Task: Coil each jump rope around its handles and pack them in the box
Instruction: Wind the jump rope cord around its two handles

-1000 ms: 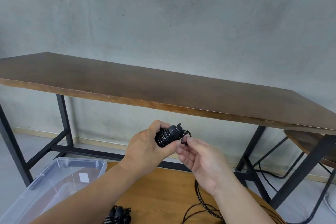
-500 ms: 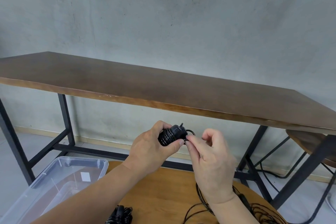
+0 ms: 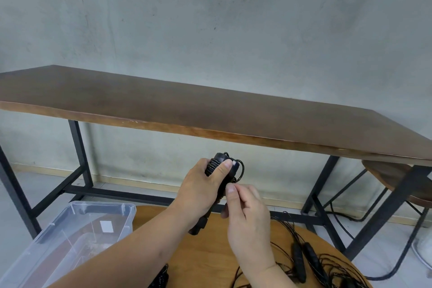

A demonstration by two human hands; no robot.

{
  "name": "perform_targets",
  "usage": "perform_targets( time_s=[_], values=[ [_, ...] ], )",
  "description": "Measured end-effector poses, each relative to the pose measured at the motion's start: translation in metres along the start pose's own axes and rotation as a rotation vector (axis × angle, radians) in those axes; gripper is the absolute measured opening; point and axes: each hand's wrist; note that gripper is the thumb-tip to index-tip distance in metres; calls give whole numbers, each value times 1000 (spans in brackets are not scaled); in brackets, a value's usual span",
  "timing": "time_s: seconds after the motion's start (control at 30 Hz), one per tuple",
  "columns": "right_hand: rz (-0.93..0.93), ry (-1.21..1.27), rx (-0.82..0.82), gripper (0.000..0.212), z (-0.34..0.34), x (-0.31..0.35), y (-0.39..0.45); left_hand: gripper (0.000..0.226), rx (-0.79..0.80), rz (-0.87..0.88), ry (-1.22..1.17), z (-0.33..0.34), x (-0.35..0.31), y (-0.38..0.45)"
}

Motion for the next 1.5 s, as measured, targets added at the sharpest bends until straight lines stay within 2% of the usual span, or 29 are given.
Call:
perform_targets(
  time_s=[0.13,0.2,0.3,0.33,0.4,0.47,0.5,0.63,0.8,0.9,0.97,1.1,1.23,1.33,1.4,1.5],
  values=[
    [26,-20,15,34,1,-3,-5,49,2,-185,-205,6,1,-1],
    [-30,-33,20,32,0,-5,-10,48,9,-300,-276,4,-1,-1],
    [-29,20,66,35,-3,-9,-12,49,86,-413,-380,-4,-7,-1],
    [59,119,85,35,-6,-9,-11,50,122,-419,-424,-6,-9,-1],
    [361,457,164,31,-12,-5,-8,53,189,-393,-457,-11,-12,-1],
    [523,611,196,25,-19,-8,-3,56,245,-358,-450,-16,-13,0],
    [513,576,218,25,-21,-11,0,58,262,-348,-450,-18,-13,1],
    [205,208,286,27,-24,-26,12,62,356,-366,-495,-19,-12,1],
    [183,109,304,27,-15,-43,21,77,491,-419,-571,-12,-2,-4],
    [16,-123,259,37,-9,-51,16,83,493,-362,-509,-14,2,-2],
    [-105,-233,227,41,-6,-53,10,75,455,-295,-421,-17,2,-2],
    [-156,-307,234,20,1,-47,-6,44,267,-90,-170,-17,0,-1],
    [9,-153,217,20,-1,-30,-8,39,114,174,194,-17,5,1],
    [267,91,253,33,-2,-14,-2,44,59,222,285,-14,9,0],
    [375,234,337,39,-3,-6,2,49,66,261,305,-10,12,-3],
    [524,451,421,29,-5,-6,6,67,130,316,383,-4,20,-1]
  ],
)
Point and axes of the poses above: each hand's wrist, its own y-axis towards the middle knuckle, its own z-axis out of the palm, x = y × z, and after that the axes turned 10 degrees about -x, right-handed
